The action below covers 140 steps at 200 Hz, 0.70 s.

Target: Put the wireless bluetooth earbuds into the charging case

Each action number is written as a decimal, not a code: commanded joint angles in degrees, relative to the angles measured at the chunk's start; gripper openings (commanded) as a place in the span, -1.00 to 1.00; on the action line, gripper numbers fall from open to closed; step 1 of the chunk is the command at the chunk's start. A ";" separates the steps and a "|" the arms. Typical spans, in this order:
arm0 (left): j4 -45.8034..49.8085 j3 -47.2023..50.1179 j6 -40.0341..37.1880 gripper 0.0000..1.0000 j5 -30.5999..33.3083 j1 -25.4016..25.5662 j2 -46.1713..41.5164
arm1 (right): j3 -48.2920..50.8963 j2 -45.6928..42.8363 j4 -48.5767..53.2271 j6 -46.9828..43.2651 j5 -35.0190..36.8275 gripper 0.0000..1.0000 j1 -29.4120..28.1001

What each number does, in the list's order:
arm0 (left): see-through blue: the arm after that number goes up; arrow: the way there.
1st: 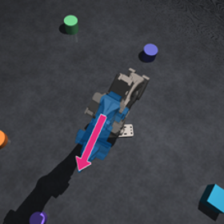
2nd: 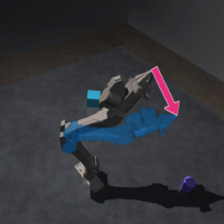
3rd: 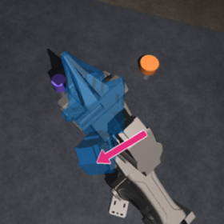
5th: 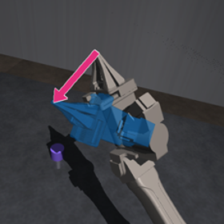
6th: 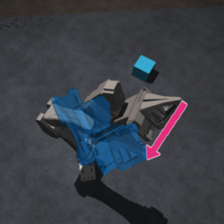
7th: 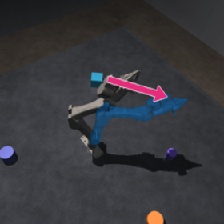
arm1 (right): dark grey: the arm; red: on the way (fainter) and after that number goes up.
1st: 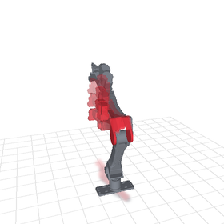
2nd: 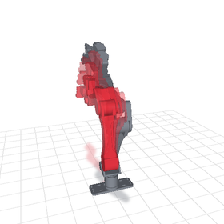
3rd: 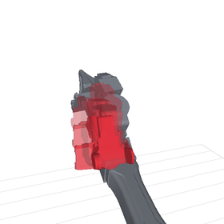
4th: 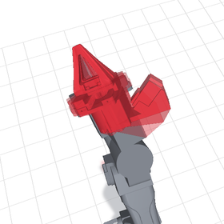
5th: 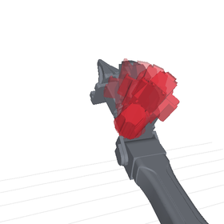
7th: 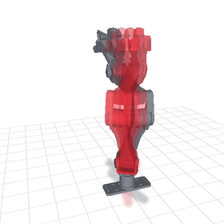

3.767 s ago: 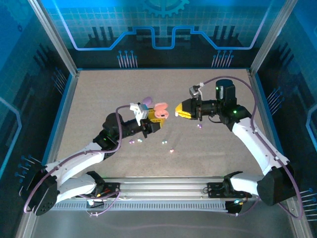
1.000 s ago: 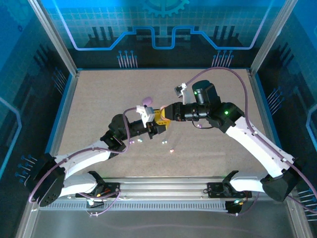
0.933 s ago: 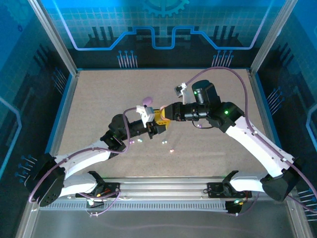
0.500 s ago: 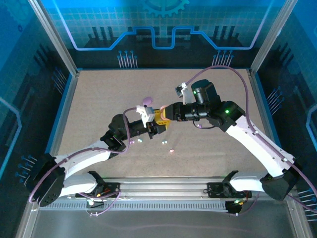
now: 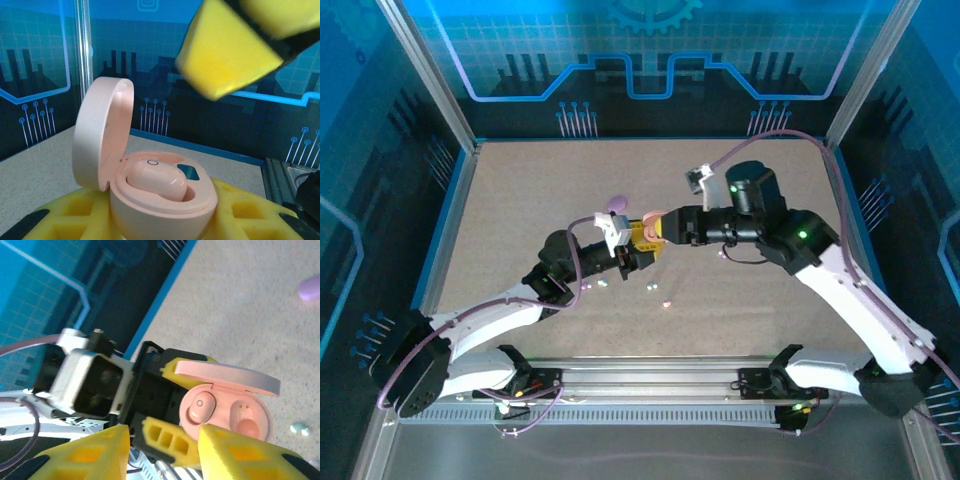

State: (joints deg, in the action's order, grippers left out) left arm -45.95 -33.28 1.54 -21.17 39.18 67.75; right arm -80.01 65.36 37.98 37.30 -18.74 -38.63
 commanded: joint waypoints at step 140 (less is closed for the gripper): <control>6.00 1.40 -0.88 -0.35 6.22 0.29 -14.04 | 29.23 2.54 1.82 6.54 2.66 -0.22 8.15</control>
State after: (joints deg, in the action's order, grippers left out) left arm -40.58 -32.40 1.32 -16.38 39.18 55.24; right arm -52.16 62.96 41.52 43.33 -11.51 -28.32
